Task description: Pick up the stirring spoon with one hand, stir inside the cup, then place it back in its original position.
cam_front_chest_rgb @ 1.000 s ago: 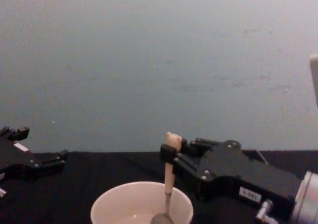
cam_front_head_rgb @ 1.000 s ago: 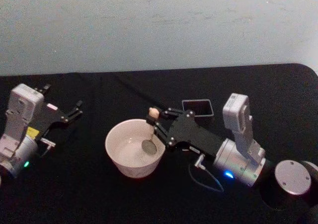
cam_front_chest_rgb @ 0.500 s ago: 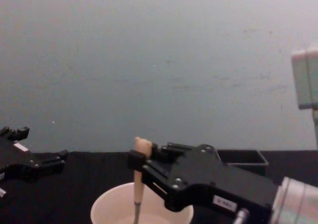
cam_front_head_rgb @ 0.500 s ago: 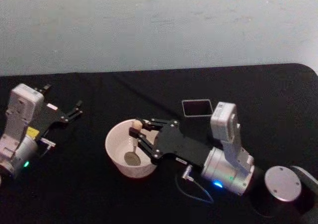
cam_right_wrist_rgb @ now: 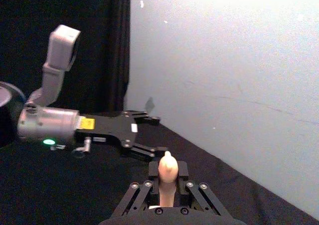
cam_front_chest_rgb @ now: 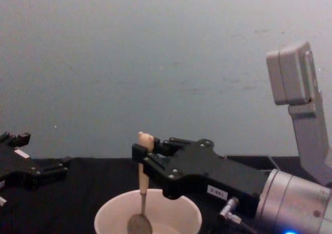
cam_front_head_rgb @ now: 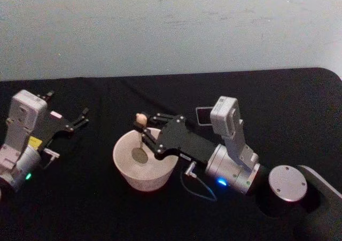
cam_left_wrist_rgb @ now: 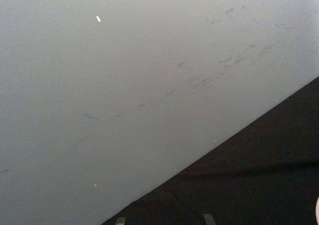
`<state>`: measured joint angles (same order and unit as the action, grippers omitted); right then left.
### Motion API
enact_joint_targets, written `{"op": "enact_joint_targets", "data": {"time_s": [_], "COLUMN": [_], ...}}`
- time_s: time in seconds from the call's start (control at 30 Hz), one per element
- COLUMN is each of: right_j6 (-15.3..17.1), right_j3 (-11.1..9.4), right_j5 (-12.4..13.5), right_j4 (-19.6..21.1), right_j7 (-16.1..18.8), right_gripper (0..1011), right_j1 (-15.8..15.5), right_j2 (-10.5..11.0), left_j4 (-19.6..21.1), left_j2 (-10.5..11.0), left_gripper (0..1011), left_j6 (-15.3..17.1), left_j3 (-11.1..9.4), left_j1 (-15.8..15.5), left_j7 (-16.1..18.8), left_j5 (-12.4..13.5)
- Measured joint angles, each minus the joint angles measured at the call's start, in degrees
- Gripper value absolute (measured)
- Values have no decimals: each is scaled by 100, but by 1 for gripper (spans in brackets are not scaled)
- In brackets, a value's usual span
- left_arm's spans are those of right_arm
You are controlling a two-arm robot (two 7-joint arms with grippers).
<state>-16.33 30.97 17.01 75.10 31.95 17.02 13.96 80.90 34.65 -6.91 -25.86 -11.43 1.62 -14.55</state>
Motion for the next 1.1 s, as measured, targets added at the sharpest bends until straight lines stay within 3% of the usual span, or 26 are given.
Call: {"op": "enact_joint_targets", "data": {"time_s": [0.67,1.1], "right_j6": [-7,152], "right_j3": [-149,-459], "right_j5": [-55,58], "right_j4": [-59,782], "right_j7": [-70,-275], "right_gripper": [211,211], "right_j1": [-22,-202], "right_j2": [-9,180], "left_j4": [0,0], "left_j2": [0,0], "left_gripper": [1001,1001], "left_j6": [0,0], "left_j3": [0,0], "left_j1": [0,0], "left_j7": [0,0], "left_j5": [0,0]}}
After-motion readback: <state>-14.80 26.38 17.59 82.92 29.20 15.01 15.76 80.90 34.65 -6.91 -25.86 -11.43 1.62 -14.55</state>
